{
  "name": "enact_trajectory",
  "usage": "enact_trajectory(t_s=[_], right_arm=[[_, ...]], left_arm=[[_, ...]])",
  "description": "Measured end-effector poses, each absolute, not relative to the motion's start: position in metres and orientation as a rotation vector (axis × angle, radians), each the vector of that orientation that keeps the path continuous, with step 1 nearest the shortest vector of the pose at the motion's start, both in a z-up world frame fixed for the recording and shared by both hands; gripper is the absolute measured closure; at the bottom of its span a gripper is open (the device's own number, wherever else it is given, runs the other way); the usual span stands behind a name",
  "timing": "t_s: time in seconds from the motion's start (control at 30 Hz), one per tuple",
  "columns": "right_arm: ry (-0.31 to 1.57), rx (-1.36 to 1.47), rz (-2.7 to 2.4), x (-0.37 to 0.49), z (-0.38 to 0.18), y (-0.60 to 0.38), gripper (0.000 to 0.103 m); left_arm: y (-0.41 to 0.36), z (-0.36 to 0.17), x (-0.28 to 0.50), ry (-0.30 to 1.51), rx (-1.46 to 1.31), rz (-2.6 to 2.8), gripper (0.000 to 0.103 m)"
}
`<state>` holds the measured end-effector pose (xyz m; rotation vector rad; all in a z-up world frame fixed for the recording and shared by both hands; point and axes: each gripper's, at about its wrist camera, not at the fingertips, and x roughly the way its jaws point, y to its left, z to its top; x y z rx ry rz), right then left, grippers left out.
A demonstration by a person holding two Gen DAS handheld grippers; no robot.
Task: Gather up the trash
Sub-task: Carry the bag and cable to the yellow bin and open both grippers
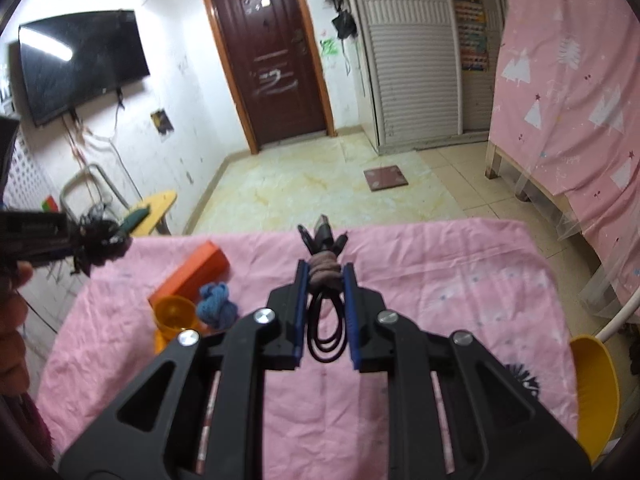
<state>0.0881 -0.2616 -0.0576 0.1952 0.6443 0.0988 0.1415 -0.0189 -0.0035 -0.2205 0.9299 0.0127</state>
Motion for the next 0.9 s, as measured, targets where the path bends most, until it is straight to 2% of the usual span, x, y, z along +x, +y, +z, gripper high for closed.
enact_trajectory(t_s=[0.43,0.9], right_arm=[[0.548,0.231,0.009,0.027,-0.031,-0.324,0.087],[0.496,0.356,-0.139,-0.038,-0.041,-0.424,0.087]], left_arm=[[-0.089,0.021,0.108,0.895,-0.161,-0.103,0.081],[-0.207,0.017,0.076,0.935,-0.046,-0.286,0.081]])
